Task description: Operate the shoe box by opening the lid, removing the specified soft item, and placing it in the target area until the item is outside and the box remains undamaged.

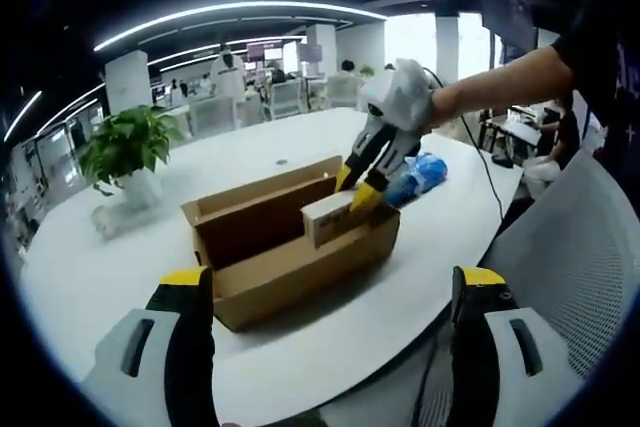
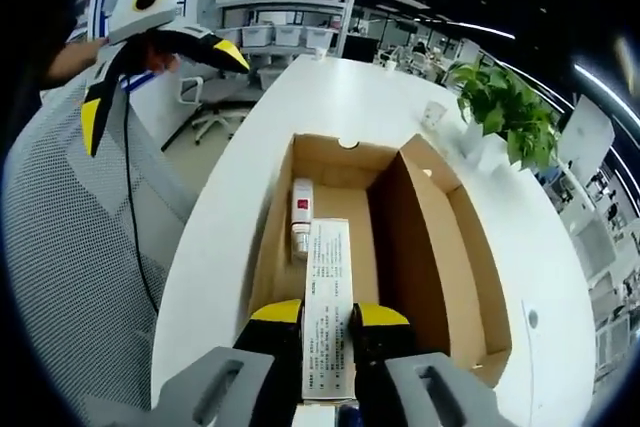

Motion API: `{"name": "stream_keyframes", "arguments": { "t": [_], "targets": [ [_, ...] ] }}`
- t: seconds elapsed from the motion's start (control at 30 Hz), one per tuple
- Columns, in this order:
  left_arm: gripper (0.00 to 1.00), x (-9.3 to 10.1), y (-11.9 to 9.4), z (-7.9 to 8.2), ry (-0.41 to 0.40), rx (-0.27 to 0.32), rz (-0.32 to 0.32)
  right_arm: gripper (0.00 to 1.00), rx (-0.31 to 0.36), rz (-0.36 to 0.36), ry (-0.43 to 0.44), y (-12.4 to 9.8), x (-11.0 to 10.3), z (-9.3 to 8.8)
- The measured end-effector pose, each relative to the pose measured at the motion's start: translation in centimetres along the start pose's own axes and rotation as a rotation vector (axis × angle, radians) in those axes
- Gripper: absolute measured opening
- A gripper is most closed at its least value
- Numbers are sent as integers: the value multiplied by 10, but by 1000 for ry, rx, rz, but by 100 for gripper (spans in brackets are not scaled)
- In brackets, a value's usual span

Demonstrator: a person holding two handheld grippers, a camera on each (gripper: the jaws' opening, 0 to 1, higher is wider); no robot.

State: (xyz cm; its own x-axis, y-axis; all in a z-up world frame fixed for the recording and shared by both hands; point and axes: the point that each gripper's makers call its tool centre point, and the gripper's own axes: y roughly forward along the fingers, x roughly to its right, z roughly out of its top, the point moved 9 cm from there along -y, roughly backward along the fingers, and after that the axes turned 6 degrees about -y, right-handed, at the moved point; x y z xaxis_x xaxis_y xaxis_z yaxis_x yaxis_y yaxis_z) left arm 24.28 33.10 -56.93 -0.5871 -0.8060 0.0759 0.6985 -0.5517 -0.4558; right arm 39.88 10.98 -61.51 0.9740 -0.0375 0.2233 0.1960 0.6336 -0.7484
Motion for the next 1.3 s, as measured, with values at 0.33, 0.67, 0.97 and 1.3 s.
{"name": "stream_keyframes", "arguments": {
  "t": [0.33, 0.67, 0.97, 1.3],
  "targets": [
    [98, 1, -2, 3, -12, 29, 3, 14, 22, -28, -9, -21, 8, 5],
    [97, 1, -2, 2, -13, 28, 3, 14, 12, -52, -29, -45, 19, 0],
    [97, 2, -1, 2, -7, 16, 3, 14, -4, -83, -14, -72, 27, -20],
    [97, 3, -1, 3, -9, 21, 5, 14, -10, -99, 0, -100, 35, -44]
  ]
}}
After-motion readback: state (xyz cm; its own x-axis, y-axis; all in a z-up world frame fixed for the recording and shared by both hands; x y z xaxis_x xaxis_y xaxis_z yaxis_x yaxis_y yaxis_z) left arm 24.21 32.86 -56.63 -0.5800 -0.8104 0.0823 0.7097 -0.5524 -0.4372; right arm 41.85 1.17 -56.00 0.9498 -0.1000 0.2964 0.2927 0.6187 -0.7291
